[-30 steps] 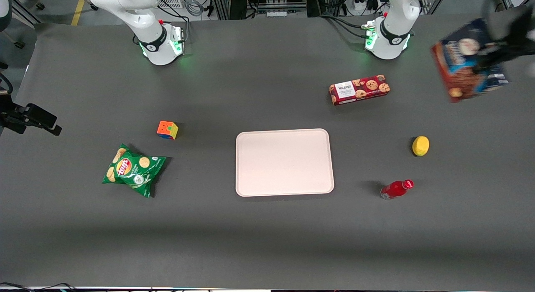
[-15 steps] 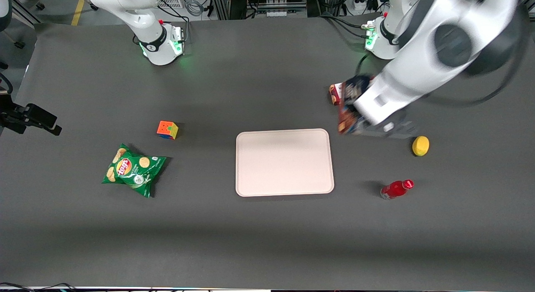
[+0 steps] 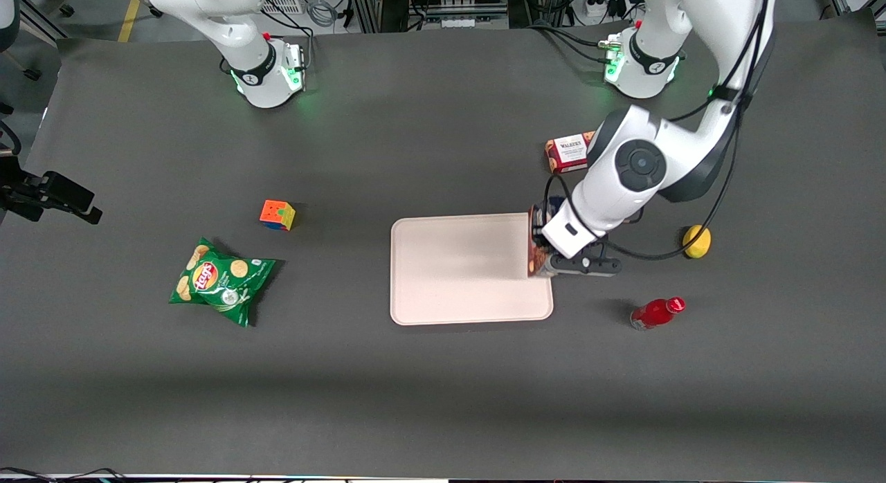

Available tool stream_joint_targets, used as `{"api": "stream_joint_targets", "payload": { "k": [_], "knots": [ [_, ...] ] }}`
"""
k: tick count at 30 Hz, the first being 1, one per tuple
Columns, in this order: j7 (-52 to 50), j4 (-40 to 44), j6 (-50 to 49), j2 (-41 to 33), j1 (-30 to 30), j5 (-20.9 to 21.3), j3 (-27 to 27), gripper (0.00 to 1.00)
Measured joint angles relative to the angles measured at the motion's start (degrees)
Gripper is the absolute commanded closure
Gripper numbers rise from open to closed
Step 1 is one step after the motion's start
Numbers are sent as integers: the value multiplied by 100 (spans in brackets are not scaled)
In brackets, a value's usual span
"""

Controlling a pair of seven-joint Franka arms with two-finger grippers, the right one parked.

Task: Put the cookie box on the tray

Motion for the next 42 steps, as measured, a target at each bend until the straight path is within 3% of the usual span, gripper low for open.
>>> {"api": "stream_joint_targets", "payload": {
  "k": [5,17,20,21,22,37,42],
  "knots": [
    [-355,-11,445,340,0,467,-1,100],
    [-757,-9,757,591,-27,1004,-20,98],
    [-799,-9,784,602,-37,1121,-22,16],
    [-804,-9,792,605,-38,1139,-22,4],
    [-804,-9,799,607,-39,1150,-23,0],
    [-920,72,791,556,-33,1208,-22,0],
    [-952,212,380,382,-25,1214,-20,0]
  ]
}}
